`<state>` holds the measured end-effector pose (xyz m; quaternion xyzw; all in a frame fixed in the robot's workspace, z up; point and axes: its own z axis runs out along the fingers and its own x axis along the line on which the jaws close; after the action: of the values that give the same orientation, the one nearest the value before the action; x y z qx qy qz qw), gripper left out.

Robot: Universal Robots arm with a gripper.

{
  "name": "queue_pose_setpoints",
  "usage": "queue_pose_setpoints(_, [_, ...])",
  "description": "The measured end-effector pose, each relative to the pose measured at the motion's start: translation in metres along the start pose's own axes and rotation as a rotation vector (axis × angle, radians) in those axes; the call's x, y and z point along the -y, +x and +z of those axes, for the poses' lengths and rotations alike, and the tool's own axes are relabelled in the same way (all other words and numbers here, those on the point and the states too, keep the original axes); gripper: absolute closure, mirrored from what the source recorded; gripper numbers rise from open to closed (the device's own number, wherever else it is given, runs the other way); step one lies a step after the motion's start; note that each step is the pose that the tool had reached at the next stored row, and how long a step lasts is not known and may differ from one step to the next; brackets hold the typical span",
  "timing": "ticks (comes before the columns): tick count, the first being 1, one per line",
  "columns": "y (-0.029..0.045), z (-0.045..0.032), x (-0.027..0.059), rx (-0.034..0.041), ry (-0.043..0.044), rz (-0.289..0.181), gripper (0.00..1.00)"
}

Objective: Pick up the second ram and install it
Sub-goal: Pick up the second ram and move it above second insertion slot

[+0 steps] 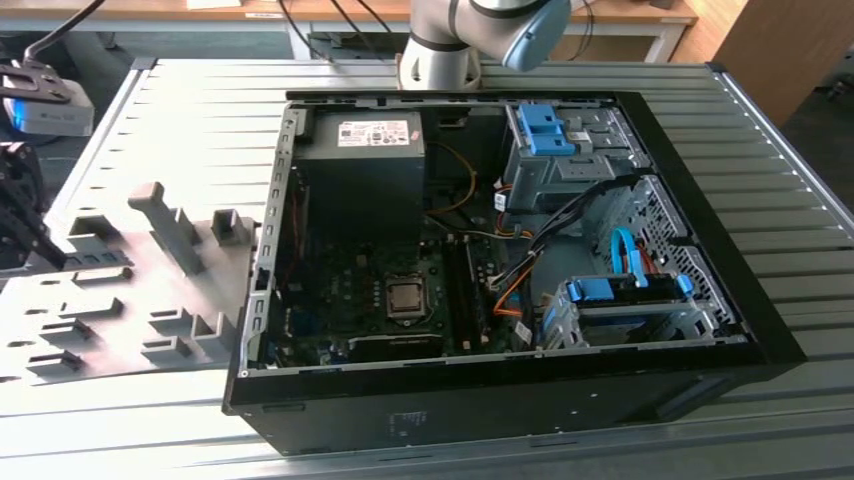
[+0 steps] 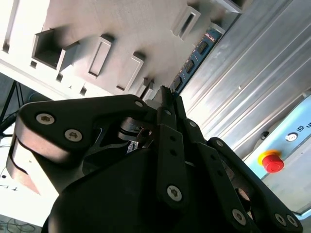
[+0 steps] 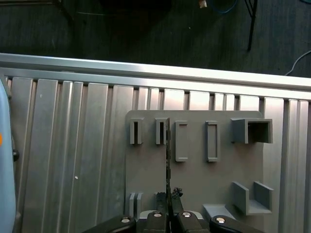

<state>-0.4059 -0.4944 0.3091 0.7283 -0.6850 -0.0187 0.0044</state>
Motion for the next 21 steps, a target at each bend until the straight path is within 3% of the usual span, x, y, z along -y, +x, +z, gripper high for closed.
queue_pose_setpoints(21, [-0.0006,-0.0273,-0.0009,0.0000,0.0000,0.000,0.86])
